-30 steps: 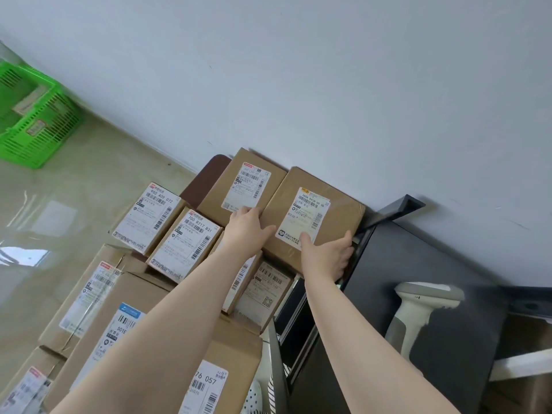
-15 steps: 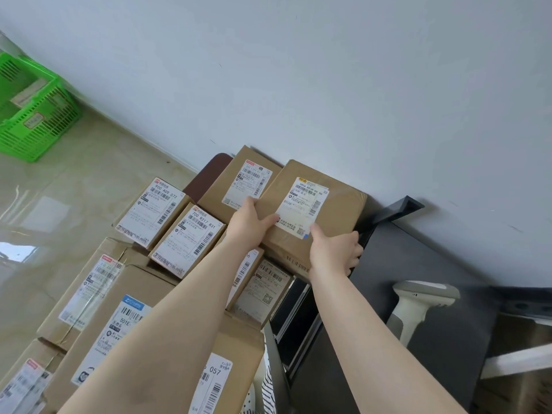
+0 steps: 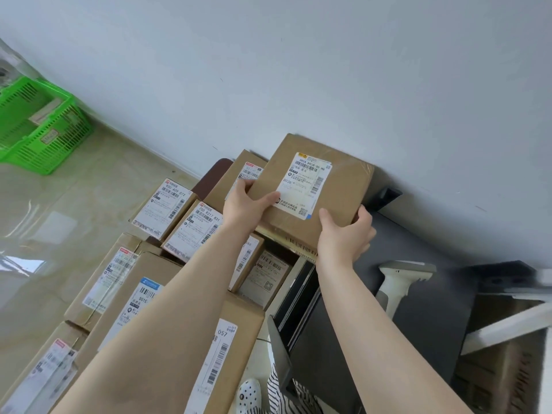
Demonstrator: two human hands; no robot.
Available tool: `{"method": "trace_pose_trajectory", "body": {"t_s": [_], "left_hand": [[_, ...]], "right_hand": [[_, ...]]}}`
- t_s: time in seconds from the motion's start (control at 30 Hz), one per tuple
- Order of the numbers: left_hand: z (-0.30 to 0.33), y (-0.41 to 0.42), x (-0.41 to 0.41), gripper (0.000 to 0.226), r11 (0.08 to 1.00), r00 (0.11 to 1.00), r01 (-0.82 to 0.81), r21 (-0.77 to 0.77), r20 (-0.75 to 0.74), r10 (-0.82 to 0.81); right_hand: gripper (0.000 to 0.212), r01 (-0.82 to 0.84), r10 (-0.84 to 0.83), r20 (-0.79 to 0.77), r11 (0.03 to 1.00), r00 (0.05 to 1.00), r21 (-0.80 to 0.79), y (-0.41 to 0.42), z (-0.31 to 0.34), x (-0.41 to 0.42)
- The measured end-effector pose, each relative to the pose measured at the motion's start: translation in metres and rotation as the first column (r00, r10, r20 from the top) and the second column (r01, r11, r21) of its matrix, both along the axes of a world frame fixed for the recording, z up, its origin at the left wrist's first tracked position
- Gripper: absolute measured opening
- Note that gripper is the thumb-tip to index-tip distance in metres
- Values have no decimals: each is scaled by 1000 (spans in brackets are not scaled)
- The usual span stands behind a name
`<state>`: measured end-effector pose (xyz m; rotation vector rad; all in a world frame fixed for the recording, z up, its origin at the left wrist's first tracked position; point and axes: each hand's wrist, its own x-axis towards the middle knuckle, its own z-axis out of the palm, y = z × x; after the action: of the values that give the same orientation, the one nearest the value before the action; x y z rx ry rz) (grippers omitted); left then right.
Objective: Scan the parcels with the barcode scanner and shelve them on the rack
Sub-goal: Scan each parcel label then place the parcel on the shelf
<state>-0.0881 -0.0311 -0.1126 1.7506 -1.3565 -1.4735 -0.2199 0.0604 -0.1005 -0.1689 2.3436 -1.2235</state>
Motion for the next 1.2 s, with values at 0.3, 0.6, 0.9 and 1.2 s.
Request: {"method": "trace_pose_trajectory", "body": {"t_s": [0.3, 0.6, 0.9, 1.2], "left_hand": [[70, 43, 19, 62, 993, 976, -85, -86, -206, 65], [111, 121, 30, 65, 984, 980, 112, -139, -146, -132], [89, 159, 27, 92, 970, 968, 244, -22, 69, -242], [89, 145, 15, 89, 961, 957, 274, 28, 95, -275]], "right_hand": [[73, -186, 264, 139, 889, 954, -418, 46, 49, 0], [69, -120, 288, 272, 856, 918, -503, 124, 67, -10], [72, -137, 302, 289, 869, 908, -476, 169, 37, -14], [90, -121, 299, 332, 878, 895, -463, 168, 22, -28]]}}
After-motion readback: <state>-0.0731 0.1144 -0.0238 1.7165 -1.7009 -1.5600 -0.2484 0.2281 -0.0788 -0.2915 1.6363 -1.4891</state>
